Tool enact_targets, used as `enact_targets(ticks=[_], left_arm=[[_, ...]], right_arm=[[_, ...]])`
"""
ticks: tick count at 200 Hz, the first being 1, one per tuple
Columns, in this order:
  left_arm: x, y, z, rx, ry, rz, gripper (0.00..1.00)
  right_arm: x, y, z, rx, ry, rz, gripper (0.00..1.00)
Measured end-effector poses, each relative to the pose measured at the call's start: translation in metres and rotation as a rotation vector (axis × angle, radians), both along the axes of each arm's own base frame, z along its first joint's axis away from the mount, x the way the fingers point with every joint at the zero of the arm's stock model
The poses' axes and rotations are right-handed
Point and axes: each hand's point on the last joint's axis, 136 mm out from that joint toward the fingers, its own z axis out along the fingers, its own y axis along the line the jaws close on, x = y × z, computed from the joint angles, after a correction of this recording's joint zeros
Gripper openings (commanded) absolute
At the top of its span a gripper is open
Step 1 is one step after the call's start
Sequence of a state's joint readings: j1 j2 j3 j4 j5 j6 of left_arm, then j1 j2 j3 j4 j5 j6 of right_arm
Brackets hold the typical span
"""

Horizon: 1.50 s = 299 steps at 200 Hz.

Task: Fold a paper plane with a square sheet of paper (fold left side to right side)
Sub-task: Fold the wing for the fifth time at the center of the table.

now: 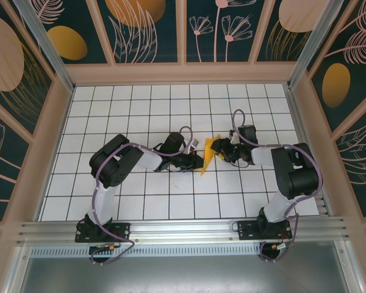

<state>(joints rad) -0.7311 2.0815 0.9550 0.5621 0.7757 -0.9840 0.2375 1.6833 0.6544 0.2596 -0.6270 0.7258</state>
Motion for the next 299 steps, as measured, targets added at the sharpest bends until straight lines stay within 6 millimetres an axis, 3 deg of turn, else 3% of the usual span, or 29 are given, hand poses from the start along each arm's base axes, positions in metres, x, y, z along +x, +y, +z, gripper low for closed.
enact_targets(ticks=[44,106,139,192,237,273,299], left_arm=[[0.001,-0.001,0.001,-0.012,0.004,0.005,0.00],[0.002,0.002,-0.002,-0.001,0.008,0.008,0.25],[0.003,0.002,0.007,-0.006,-0.010,0.004,0.37],[0.012,0.006,0.013,0.005,-0.020,0.014,0.42],[0.038,0.011,0.024,0.022,-0.057,0.045,0.43],[0.059,0.004,0.038,0.007,-0.104,0.051,0.41],[0.066,-0.001,0.035,0.015,-0.109,0.045,0.40]], right_arm=[[0.004,0.002,-0.002,0.001,0.023,-0.005,0.46],[0.004,0.002,-0.004,-0.006,0.034,-0.008,0.45],[0.004,0.002,-0.004,-0.007,0.036,-0.008,0.45],[0.004,0.002,-0.005,-0.007,0.038,-0.008,0.45],[0.004,0.002,-0.005,-0.008,0.038,-0.008,0.45],[0.004,0.002,-0.005,-0.008,0.038,-0.008,0.45],[0.004,0.002,-0.005,-0.008,0.038,-0.008,0.45]])
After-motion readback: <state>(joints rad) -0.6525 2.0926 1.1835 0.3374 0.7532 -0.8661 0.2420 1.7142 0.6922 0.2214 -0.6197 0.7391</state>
